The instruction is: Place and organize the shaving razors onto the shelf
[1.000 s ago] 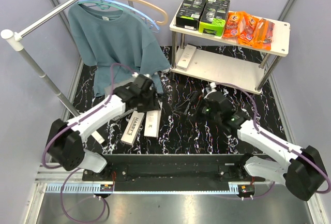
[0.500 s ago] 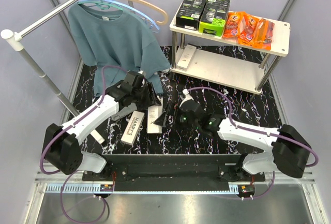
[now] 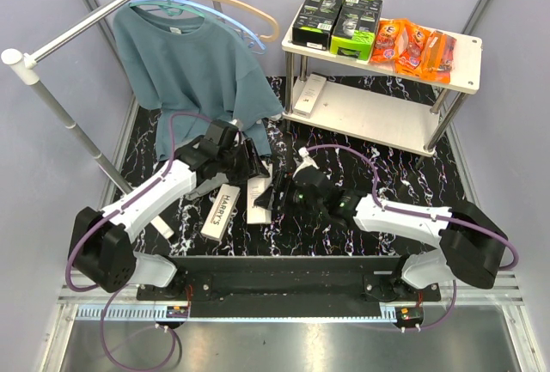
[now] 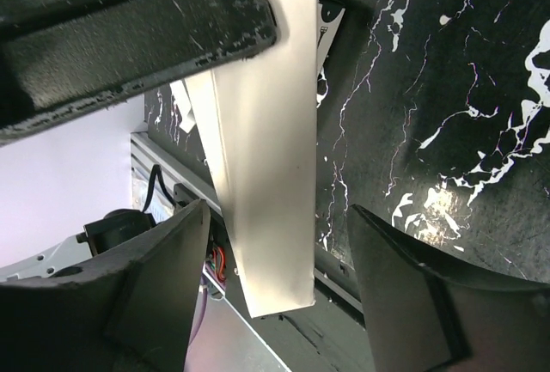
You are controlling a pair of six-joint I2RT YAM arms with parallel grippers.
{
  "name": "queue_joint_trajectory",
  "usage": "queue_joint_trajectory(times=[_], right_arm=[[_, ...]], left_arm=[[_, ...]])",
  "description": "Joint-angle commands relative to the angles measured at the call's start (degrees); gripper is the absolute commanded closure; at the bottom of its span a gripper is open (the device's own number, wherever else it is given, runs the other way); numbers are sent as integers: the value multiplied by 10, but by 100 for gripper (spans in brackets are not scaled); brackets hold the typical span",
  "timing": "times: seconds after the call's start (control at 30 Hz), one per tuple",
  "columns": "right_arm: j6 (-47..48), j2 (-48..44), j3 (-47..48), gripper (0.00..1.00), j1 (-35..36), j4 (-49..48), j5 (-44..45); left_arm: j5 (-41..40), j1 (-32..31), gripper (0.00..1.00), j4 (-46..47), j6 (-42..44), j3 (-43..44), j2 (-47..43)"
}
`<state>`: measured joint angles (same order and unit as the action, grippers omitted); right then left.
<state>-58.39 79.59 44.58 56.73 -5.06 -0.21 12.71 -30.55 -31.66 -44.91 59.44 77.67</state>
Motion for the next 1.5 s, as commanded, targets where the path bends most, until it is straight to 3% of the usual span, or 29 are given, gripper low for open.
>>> queue_joint_trajectory(times=[0.0,0.17,0.33,0.43,0.6,0.77,0.9,1.13,1.47], right_arm=[[2,0,16,27,7,-26,17],[-1,11,10,37,7,-47,6],[-1,14,6,65,7,-61,3],[-1,10,-2,74,7,-66,4],[-1,7,-4,77,7,-67,4],[0,7,-3,80,7,-69,4],[1,7,-3,82,7,-71,4],[0,10,-5,83,7,-73,4],[-4,21,-6,84,8,-78,-9]], left_arm=[[22,8,65,37,-6,2,-25],[29,15,65,37,-5,9,-25],[32,17,63,37,-4,11,-28],[35,18,59,37,-4,9,-27],[37,19,45,39,-2,6,-28],[38,18,14,40,3,7,-27],[36,18,1,36,9,6,-30],[-41,19,1,-6,38,17,-51],[-244,17,1,-114,75,32,-103]])
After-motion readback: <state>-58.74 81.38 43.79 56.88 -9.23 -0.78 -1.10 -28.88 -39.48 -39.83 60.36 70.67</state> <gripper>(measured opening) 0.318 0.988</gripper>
